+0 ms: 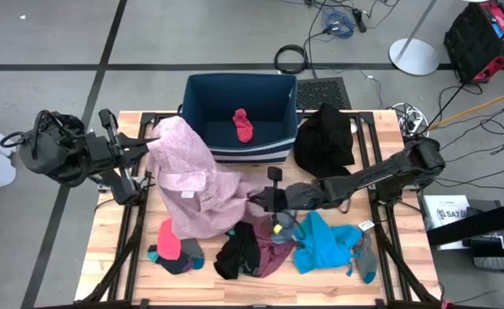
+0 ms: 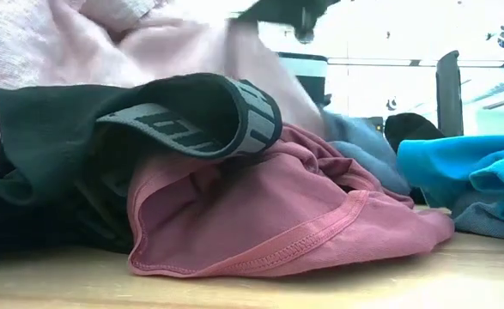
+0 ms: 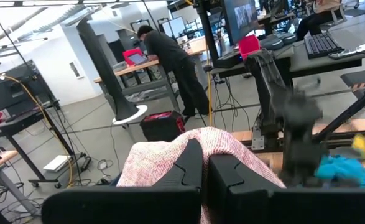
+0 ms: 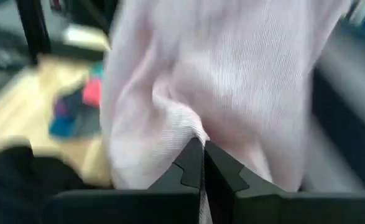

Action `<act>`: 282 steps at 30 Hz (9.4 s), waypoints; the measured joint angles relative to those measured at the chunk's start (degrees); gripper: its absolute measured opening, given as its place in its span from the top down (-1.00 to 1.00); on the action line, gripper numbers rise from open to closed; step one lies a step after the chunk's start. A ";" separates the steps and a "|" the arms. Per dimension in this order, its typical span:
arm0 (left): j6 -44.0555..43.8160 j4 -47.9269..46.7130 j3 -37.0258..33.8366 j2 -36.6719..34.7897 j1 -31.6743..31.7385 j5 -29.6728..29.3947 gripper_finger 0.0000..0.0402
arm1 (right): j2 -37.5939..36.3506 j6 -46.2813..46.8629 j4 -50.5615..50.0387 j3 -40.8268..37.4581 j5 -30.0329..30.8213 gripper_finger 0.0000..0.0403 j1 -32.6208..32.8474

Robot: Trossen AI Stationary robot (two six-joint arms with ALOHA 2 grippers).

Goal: Sort clothes
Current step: Move the pink polo shirt to the top left of the table, then put the pink sock into the blue laundry organizer

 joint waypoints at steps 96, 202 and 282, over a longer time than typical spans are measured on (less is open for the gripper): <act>-25.23 23.21 -27.17 23.52 41.63 66.16 -0.11 | 7.18 -0.92 -24.92 25.50 -8.17 1.00 -6.70; -39.00 -28.49 -20.12 0.87 41.42 54.70 0.29 | -13.54 15.95 -37.00 5.06 -8.31 -0.04 -3.95; -30.96 -4.81 -19.41 -6.78 29.94 64.77 0.37 | 59.47 -12.26 -38.02 74.09 -25.77 -0.04 -4.08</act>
